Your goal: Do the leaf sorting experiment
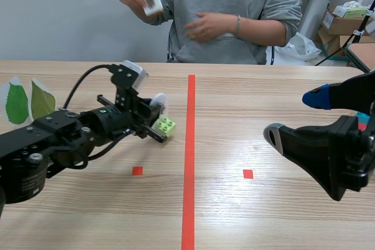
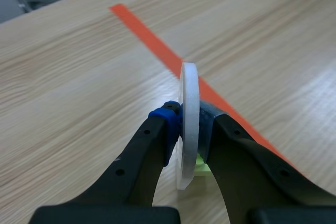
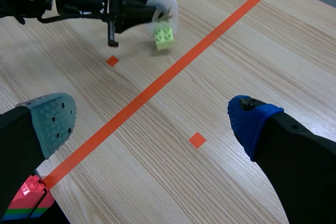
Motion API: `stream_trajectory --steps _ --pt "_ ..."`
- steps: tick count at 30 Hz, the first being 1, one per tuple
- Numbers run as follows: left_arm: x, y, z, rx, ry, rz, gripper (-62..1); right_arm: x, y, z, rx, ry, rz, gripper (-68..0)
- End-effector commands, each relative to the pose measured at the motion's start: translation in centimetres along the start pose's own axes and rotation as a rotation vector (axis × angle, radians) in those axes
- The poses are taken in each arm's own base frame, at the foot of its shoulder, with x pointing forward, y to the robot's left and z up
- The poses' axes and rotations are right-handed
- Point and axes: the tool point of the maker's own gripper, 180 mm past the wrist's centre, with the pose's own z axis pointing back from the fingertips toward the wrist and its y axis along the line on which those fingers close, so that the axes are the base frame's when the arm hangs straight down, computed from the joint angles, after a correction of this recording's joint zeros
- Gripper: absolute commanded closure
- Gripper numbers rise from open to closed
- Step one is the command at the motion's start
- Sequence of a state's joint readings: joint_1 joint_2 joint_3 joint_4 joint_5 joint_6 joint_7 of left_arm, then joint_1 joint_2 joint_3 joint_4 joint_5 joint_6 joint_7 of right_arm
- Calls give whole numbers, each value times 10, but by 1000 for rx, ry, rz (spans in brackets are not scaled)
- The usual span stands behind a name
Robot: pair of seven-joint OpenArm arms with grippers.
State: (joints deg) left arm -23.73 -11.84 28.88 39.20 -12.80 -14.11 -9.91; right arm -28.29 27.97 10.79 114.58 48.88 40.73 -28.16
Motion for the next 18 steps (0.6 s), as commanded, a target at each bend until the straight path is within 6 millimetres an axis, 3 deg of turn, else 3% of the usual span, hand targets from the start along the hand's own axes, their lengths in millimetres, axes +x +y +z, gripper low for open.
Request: stream_trajectory --steps 1,12,18 --pt "12 10 3 29 -48 38 -36 7 -5 2 -15 -25 8 -591" --pt "-5 82 47 257 -60 138 -36 7 -5 2 -15 -26 8 -591" --pt "-12 134 78 447 -55 146 -36 7 -5 2 -15 -26 8 -591"
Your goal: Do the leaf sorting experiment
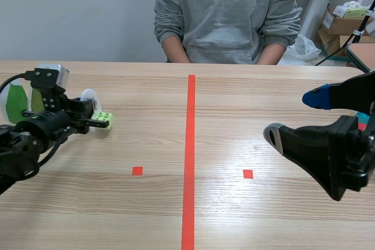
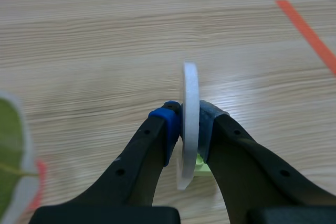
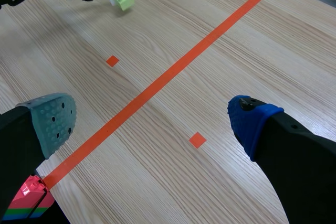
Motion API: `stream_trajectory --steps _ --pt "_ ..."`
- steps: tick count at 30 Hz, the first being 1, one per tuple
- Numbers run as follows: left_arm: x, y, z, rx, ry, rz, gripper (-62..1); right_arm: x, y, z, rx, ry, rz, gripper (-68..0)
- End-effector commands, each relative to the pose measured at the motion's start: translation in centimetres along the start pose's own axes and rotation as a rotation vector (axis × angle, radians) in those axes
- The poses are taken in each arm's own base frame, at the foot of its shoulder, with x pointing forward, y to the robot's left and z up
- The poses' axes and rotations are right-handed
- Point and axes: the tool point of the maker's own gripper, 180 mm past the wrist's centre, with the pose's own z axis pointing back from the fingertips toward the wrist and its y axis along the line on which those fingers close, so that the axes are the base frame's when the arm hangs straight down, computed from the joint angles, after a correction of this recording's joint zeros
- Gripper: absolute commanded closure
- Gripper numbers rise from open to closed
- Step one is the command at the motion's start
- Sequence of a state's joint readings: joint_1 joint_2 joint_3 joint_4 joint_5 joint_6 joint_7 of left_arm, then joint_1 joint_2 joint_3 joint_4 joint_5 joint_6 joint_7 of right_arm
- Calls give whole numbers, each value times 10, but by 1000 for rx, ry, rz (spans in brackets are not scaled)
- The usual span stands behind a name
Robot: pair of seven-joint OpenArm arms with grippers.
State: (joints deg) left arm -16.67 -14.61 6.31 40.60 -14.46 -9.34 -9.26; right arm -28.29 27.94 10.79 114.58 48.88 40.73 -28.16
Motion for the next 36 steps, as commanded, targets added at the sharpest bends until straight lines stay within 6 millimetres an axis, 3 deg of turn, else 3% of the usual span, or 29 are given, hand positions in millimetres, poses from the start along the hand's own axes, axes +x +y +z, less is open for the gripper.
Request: stream_trajectory --steps 1,6,12,24,27,32,36 --pt "17 18 1 38 -45 -12 -36 7 -5 2 -15 -26 8 -591" --pt "17 56 10 151 -34 -28 -36 7 -5 2 -15 -26 8 -591" --pt "13 80 19 222 -6 -73 -36 8 -5 2 -15 -26 8 -591" --pt "3 83 23 232 37 -133 -41 8 -5 2 -15 -30 8 -591" --pt "1 83 24 231 38 -133 -122 8 -5 2 -15 -30 8 -591" --pt "-3 82 26 229 45 -132 -351 8 -5 2 -15 -30 8 -591" --pt "-5 82 27 228 49 -132 -377 8 -5 2 -15 -31 8 -591"
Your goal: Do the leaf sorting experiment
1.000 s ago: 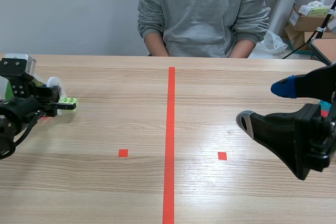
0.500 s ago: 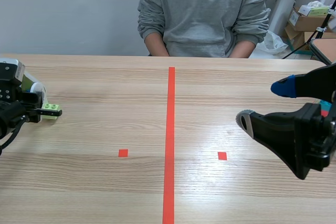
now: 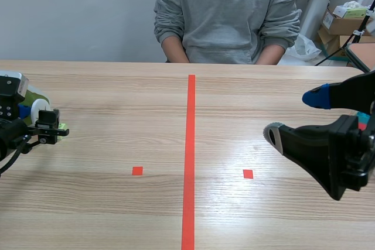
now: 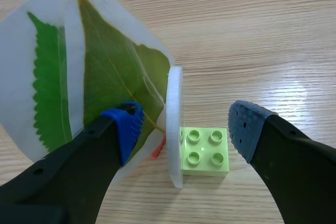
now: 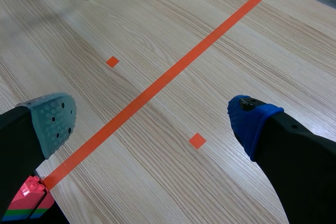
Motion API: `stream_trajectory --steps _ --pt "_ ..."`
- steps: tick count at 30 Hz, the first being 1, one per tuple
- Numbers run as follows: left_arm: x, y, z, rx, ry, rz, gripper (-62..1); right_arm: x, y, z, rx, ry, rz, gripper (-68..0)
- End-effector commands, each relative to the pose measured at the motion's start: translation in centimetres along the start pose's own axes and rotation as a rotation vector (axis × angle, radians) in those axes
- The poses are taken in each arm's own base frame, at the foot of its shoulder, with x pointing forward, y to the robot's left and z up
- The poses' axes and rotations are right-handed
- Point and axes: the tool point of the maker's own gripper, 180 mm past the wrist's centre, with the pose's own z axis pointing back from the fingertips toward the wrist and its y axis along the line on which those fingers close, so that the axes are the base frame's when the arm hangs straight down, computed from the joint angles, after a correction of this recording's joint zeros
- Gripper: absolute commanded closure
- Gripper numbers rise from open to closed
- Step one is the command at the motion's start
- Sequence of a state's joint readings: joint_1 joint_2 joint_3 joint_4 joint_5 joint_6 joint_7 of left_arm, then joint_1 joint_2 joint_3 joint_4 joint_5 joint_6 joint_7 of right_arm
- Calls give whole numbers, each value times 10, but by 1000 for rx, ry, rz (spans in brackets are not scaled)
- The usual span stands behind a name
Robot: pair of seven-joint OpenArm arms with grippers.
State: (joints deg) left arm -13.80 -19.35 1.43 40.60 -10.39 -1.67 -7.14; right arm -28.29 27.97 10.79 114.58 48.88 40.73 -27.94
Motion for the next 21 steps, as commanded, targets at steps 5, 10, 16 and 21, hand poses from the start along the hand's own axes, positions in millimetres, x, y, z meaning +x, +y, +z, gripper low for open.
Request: stream_trajectory --steps 5,10,16,21 --pt "13 3 -1 1 -40 0 -377 8 -5 2 -15 -30 8 -591" --pt "20 0 1 -11 -62 -2 -375 8 -5 2 -15 -30 8 -591" --pt "45 -4 10 -33 -127 -37 -375 8 -5 2 -15 -30 8 -591" --pt "69 0 22 -44 -193 -76 -375 8 -5 2 -15 -30 8 -591"
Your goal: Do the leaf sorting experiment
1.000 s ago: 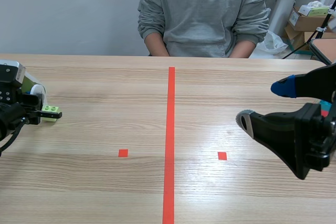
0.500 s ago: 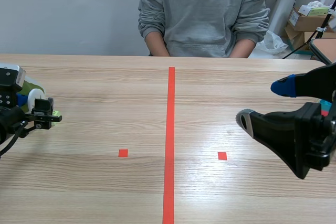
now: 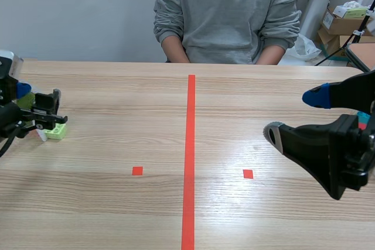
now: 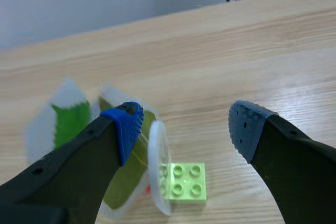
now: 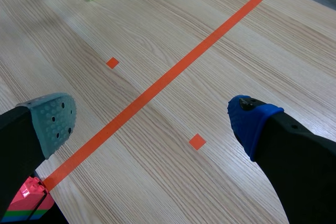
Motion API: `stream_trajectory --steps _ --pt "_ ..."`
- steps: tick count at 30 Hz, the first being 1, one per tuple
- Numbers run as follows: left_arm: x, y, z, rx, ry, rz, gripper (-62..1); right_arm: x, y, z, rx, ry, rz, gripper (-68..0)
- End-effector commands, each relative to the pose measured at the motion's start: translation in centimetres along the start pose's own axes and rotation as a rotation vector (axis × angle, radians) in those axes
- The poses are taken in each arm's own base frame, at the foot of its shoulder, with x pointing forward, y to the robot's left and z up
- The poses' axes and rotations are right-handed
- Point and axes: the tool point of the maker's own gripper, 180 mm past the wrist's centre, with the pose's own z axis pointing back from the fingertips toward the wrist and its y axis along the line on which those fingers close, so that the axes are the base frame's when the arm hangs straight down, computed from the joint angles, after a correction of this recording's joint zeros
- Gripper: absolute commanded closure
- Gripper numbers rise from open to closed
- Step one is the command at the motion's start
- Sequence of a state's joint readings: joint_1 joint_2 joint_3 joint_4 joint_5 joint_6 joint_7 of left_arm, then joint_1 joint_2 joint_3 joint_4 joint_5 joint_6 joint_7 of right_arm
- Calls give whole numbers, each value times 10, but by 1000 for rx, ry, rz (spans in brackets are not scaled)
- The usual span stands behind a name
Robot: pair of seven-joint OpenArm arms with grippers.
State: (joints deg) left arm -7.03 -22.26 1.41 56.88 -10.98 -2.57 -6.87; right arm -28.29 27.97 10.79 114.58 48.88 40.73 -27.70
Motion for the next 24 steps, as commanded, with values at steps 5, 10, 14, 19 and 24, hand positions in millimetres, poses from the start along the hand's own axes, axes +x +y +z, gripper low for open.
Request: stream_trajectory --steps 5,10,14,19,24 --pt "38 20 12 23 -93 -10 -375 8 -5 2 -15 -26 8 -591" --pt "65 14 30 -23 -158 -19 -375 8 -5 2 -15 -26 8 -591" --pt "85 -11 50 -129 -201 -36 -375 8 -5 2 -15 -26 8 -591" --pt "102 -47 77 -282 -235 -10 -375 7 -5 2 -15 -24 8 -591" --pt "105 -76 104 -402 -228 22 -375 7 -5 2 -15 -24 8 -591"
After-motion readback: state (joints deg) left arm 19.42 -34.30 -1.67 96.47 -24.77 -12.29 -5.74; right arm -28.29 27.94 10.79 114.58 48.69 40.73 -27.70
